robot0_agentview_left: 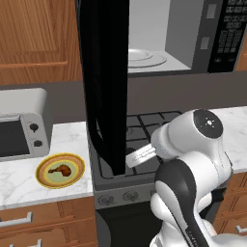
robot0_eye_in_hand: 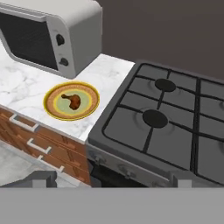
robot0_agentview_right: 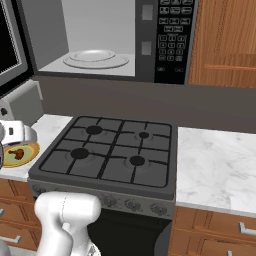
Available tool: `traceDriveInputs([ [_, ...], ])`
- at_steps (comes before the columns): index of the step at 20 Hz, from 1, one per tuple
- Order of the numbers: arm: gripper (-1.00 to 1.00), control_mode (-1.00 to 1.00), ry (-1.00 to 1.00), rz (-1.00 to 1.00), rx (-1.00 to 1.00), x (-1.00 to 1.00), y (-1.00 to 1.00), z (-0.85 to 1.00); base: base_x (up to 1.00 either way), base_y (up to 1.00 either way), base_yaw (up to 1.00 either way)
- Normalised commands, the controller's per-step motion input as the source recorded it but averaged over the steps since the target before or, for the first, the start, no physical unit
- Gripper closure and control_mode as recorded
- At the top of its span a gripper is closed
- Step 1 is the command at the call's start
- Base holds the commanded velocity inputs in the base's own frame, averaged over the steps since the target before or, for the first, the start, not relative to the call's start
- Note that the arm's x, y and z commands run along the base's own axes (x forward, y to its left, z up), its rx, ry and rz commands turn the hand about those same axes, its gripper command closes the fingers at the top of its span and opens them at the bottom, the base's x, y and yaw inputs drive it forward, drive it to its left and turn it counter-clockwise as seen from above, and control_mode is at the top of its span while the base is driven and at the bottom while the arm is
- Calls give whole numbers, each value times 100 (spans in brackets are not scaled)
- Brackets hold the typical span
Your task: Pick the chicken drumstick from the counter and place it in the microwave. Then turn on the microwave.
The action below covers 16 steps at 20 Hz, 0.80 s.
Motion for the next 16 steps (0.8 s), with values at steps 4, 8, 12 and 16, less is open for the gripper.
traceDriveInputs([
  [4,-100,-100,-14,4,0,0,0,-45,0,0,0],
  [8,-100,-100,-13,4,0,0,0,-47,0,0,0],
  [12,-100,-100,-11,3,0,0,-5,-53,0,0,0],
  [16,-100,-100,-8,2,1,0,-18,-55,0,0,0],
])
